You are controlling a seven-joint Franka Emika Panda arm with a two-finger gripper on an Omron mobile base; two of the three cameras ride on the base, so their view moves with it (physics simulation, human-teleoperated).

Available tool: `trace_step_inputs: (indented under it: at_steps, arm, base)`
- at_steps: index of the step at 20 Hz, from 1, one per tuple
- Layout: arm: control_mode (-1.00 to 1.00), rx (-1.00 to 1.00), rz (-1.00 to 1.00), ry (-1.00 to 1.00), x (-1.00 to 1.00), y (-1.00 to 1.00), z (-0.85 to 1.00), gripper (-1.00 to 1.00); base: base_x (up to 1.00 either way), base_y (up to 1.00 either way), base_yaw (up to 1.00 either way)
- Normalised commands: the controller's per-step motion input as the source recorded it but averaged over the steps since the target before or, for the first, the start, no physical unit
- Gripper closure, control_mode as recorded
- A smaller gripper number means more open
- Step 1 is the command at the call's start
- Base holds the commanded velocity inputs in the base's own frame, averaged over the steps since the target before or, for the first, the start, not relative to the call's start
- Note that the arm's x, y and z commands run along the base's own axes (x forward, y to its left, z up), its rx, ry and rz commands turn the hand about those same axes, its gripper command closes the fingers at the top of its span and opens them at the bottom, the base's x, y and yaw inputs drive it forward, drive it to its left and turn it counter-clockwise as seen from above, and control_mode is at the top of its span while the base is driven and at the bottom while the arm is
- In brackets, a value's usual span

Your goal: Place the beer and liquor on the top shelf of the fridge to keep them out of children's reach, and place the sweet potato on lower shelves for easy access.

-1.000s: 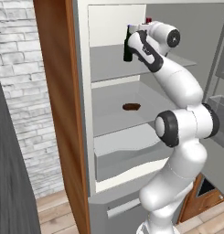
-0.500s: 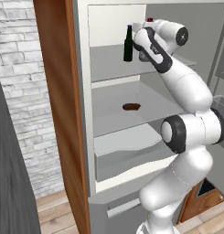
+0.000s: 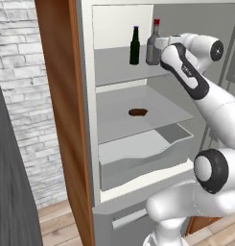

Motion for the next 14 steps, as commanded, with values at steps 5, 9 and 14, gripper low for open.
trace_step_inputs:
  at_steps: [5, 9, 14]
  arm:
    - [-1.0, -0.09, 0.01, 0.14, -1.0, -0.03, -0.44, -1.0]
    - [-1.0, -0.13, 0.0, 0.25, -1.0, 0.05, -0.41, -1.0]
    - [-1.0, -0.14, 0.0, 0.29, -1.0, 0.2, -0.3, -1.0]
  base:
    - [0.0, 0.0, 0.0]
    - [0.0, 0.0, 0.0]
    - [0.0, 0.0, 0.0]
